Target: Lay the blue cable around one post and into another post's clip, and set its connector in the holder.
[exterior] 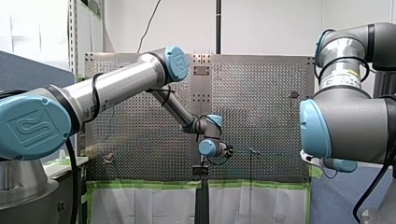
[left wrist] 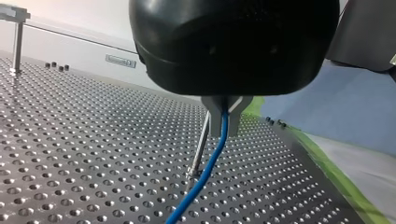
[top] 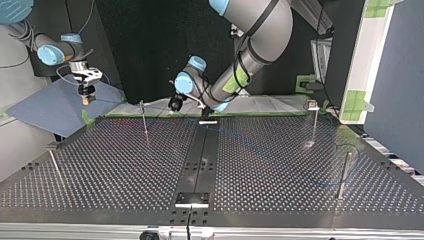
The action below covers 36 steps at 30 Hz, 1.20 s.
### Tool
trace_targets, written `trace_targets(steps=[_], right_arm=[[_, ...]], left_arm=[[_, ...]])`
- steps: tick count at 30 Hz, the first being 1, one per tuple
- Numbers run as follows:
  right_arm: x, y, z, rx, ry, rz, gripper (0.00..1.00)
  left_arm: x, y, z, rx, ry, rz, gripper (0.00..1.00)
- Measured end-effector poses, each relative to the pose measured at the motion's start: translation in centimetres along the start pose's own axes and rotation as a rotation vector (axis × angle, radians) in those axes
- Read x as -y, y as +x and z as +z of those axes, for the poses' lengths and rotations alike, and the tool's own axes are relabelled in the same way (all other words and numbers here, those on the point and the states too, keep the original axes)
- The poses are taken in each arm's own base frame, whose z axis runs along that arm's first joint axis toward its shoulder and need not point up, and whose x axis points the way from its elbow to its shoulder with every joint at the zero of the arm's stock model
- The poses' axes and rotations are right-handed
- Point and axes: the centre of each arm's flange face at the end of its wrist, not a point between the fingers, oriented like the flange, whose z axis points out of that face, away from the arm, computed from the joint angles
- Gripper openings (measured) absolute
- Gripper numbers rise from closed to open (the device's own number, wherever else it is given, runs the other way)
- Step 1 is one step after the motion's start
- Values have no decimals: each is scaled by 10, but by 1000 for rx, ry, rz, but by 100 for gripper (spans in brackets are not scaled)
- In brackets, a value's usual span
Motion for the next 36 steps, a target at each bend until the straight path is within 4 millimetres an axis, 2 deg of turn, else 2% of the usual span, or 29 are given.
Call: trace_targets(steps=[7, 11, 13, 14, 15, 17, 18, 20, 23, 24, 25, 26, 27, 29, 30, 31, 36], right_arm=[[0, 1, 1, -1, 1, -1, 0], [0, 1, 1, 0, 2, -2, 0], [0, 0, 1, 0, 2, -2, 0], [0, 0, 1, 0, 2, -3, 0], [0, 0, 1, 0, 2, -3, 0], [1, 0, 1, 1, 3, -3, 0], [1, 0, 2, 1, 4, -3, 0], [1, -1, 2, 2, 5, -3, 0], [3, -2, 2, 3, 7, -3, 0], [3, -2, 2, 3, 8, -3, 0], [3, -2, 2, 3, 8, -3, 0], [4, -2, 2, 4, 9, -3, 0], [4, -2, 2, 4, 10, -3, 0], [5, -2, 3, 4, 11, -3, 0], [5, -2, 3, 5, 11, -3, 0], [5, -2, 3, 5, 11, -3, 0], [6, -3, 3, 6, 13, -2, 0]], left_arm=[[1, -2, 1, -2, 0, 1, 1], [2, -2, 0, -5, 1, 3, 9], [3, -1, 0, -7, 2, 4, 9], [3, -1, 0, -8, 3, 5, 22], [4, -1, -1, -9, 4, 7, 22], [5, -1, -2, -15, 7, 15, 36], [6, 0, -2, -18, 7, 20, 36], [9, 1, -4, -27, 11, 36, 45], [11, 2, -5, -35, 22, 61, 50], [11, 2, -5, -36, 26, 68, 57], [12, 2, -5, -39, 29, 79, 57], [13, 2, -6, -41, 32, 87, 65], [14, 2, -6, -43, 37, 96, 65], [17, 3, -7, -48, 54, 118, 89], [19, 3, -8, -51, 63, 128, 89], [22, 3, -9, -57, 73, 141, 100], [39, -2, -18, -80, 104, 196, 100]])
